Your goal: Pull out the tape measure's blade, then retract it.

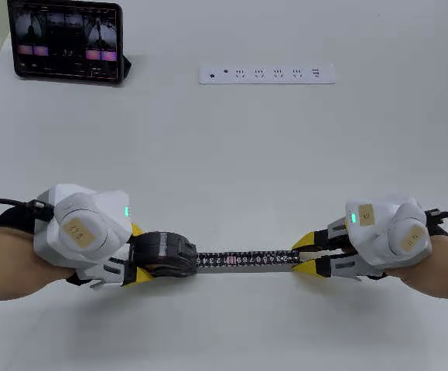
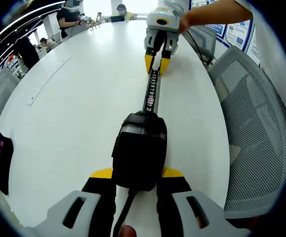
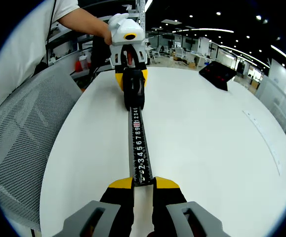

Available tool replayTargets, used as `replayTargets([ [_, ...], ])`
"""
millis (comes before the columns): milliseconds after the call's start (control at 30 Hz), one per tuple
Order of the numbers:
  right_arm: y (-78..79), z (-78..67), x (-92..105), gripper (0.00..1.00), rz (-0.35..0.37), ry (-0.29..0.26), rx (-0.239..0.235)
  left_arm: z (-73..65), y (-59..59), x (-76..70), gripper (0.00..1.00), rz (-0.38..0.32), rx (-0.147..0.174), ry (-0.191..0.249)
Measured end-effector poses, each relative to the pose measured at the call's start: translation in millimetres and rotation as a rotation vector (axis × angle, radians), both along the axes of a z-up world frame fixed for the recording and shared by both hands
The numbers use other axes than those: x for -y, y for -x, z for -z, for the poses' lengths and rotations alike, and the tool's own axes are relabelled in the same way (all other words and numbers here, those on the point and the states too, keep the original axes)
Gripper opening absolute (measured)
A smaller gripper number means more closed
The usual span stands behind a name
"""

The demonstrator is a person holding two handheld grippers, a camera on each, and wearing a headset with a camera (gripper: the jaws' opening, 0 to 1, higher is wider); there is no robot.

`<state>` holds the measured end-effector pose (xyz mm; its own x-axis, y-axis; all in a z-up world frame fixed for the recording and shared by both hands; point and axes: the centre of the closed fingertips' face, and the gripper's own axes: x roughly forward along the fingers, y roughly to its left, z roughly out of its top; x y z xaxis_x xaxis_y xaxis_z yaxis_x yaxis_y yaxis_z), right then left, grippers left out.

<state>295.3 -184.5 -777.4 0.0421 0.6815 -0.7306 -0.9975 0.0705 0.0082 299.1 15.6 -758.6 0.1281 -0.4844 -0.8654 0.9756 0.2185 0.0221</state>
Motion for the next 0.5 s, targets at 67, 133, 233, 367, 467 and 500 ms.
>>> replayTargets([
  [67, 0.1, 0.1, 1.9, 0.1, -0.004, 0.005, 0.0, 0.0, 0.0, 0.0, 0.26, 0.0, 0.001, -0.002],
  [133, -0.6, -0.2, 4.3, 0.09, -0.003, 0.008, 0.001, -0.2, 0.1, 0.2, 0.26, 0.0, 0.001, -0.001],
  [233, -1.0, -0.4, 7.1, 0.09, -0.003, 0.013, 0.001, -0.3, 0.2, 0.2, 0.26, 0.0, 0.001, -0.001],
  [367, 0.1, -0.2, 10.9, 0.09, -0.005, 0.023, 0.002, -0.4, 0.3, 0.2, 0.26, 0.001, 0.001, -0.002],
  [467, 0.9, 0.3, 14.5, 0.09, -0.004, 0.03, 0.001, -0.3, 0.3, 0.2, 0.26, 0.0, 0.002, -0.001],
  [500, 1.0, 0.1, 15.4, 0.09, -0.002, 0.03, -0.001, -0.3, 0.3, 0.1, 0.26, 0.0, 0.002, -0.001],
])
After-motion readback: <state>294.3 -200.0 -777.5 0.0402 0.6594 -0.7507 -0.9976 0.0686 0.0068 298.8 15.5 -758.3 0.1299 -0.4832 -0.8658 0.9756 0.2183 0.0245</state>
